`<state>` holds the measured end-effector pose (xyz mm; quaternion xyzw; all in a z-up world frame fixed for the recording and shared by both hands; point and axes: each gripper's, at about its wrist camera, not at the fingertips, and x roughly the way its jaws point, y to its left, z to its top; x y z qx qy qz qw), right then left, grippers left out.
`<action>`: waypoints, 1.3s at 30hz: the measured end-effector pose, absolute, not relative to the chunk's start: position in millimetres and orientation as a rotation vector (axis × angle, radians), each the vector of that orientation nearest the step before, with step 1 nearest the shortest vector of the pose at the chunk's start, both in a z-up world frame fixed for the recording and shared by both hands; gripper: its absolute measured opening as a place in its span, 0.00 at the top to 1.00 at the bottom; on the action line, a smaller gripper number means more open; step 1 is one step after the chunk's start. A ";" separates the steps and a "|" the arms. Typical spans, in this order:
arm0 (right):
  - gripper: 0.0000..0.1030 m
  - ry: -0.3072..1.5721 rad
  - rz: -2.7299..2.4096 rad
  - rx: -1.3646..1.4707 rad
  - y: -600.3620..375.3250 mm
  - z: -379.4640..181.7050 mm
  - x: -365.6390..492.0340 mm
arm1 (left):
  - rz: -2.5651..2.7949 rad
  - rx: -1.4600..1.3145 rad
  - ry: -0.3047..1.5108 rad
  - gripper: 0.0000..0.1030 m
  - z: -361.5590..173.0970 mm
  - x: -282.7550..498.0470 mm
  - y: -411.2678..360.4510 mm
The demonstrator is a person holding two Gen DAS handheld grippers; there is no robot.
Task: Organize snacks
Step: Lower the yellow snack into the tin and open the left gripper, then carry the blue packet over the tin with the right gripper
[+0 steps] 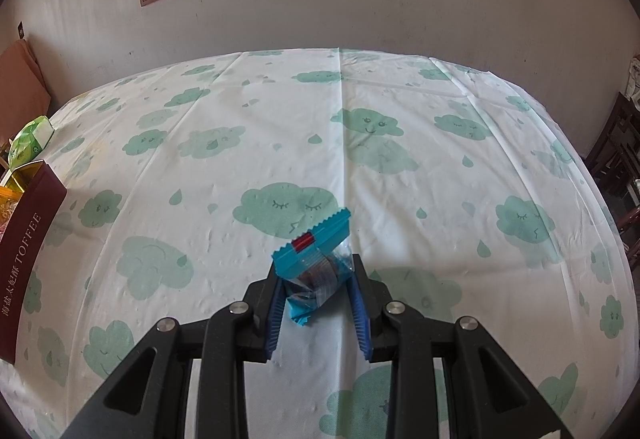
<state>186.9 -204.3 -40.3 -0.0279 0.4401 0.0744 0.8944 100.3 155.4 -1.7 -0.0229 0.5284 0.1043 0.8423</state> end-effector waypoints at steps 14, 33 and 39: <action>0.71 0.913 0.148 -0.074 -202.8 -40.5 187.2 | 0.219 -0.056 1.110 0.53 -1.8 96.8 156.4; 0.71 0.908 0.141 -0.074 -203.5 -39.5 187.1 | 0.262 0.027 0.978 0.27 29.7 69.3 139.4; 0.71 0.896 0.135 -0.092 -200.5 -35.4 182.0 | 0.269 0.018 0.960 0.20 31.4 60.4 138.1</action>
